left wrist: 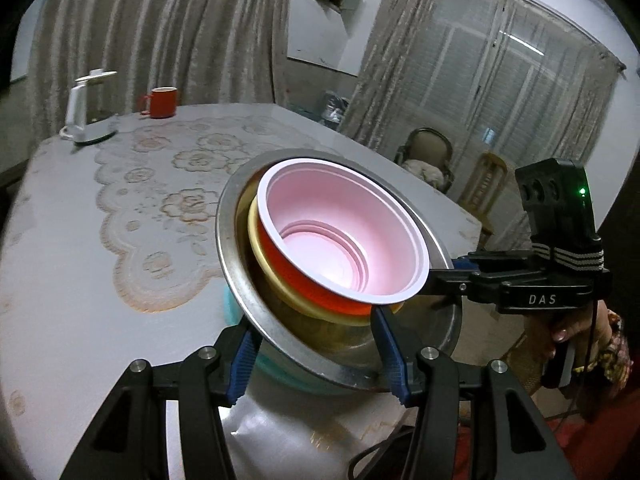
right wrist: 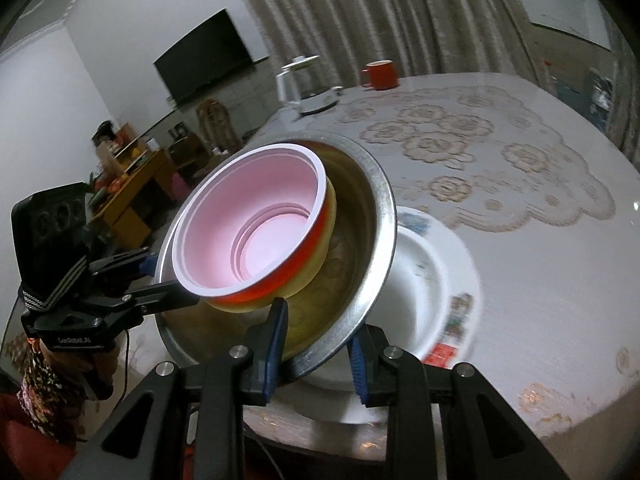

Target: Organize plates and bowls

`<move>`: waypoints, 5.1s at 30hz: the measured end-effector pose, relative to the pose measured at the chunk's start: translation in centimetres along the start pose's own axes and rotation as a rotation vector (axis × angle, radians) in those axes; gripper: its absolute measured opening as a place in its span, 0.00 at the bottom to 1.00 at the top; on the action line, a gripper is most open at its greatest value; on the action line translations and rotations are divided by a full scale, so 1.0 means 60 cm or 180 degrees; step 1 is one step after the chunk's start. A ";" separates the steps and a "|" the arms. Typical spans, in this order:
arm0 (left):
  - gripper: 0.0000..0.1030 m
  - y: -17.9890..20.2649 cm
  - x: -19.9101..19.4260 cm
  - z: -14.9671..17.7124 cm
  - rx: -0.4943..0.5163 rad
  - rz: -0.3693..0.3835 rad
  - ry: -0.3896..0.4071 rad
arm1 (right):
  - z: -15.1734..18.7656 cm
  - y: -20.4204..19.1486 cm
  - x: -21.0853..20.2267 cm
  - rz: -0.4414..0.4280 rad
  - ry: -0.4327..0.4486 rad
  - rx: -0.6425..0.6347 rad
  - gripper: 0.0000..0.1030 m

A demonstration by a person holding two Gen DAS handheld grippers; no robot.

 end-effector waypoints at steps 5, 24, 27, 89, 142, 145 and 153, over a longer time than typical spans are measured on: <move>0.53 0.011 0.039 0.005 -0.0071 0.0086 -0.0118 | 0.008 0.040 -0.011 0.0104 0.0008 0.0161 0.27; 0.53 -0.003 0.073 0.042 -0.0241 0.0035 -0.0332 | 0.033 0.077 0.012 0.0159 -0.0119 0.0489 0.27; 0.53 0.000 0.072 0.044 -0.0238 0.0030 -0.0319 | 0.033 0.080 0.013 0.0177 -0.0107 0.0507 0.28; 1.00 0.049 -0.070 0.088 -0.0174 -0.0566 0.0370 | 0.062 0.006 -0.079 0.0680 0.0385 -0.0045 0.38; 1.00 0.027 -0.087 0.117 0.0034 -0.1710 0.0240 | 0.112 -0.048 -0.121 0.1028 0.0629 -0.0198 0.61; 1.00 0.029 -0.083 0.115 0.0059 -0.1685 0.0242 | 0.113 -0.050 -0.121 0.1028 0.0622 -0.0198 0.61; 1.00 0.029 -0.083 0.113 0.0091 -0.1695 0.0247 | 0.114 -0.049 -0.120 0.1028 0.0605 -0.0194 0.61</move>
Point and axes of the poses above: each gripper's, at about its wrist camera, not at the fingertips, and x roughly the way its jaws point, y to its right, z to its underside, the point moved 9 cm from there along x, roughly the way its jaws point, and after that the axes turned 9 degrees about y, right-handed, at the moved point
